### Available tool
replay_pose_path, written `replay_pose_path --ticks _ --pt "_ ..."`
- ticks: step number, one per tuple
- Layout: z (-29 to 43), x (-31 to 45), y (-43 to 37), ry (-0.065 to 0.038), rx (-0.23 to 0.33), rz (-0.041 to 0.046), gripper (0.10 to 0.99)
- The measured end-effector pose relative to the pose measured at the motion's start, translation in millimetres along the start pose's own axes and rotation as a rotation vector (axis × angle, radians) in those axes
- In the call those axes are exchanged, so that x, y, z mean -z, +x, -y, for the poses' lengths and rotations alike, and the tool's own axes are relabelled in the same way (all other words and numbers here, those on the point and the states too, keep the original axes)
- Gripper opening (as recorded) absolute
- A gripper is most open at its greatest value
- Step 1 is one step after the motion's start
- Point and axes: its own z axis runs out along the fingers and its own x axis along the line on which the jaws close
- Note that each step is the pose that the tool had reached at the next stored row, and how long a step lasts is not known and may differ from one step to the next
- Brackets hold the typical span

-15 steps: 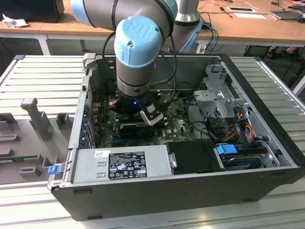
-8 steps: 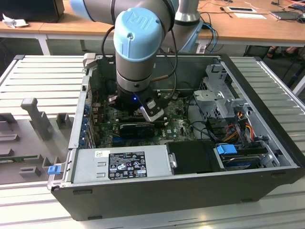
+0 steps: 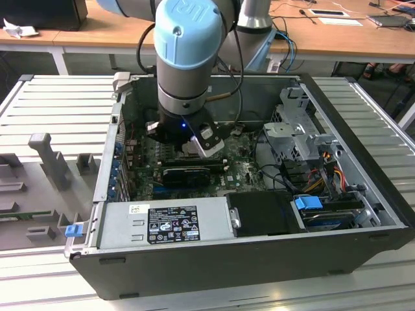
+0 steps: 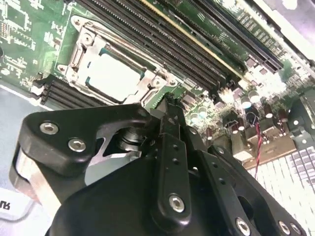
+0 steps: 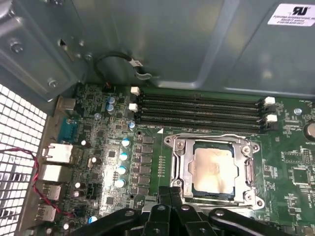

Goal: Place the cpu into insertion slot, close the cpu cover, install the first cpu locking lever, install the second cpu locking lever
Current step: 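Install the second cpu locking lever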

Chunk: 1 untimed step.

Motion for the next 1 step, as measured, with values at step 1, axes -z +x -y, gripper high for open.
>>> replay_pose_path --ticks 1 --pt "-0.1 0.2 0.0 0.000 0.000 0.0001 0.106"
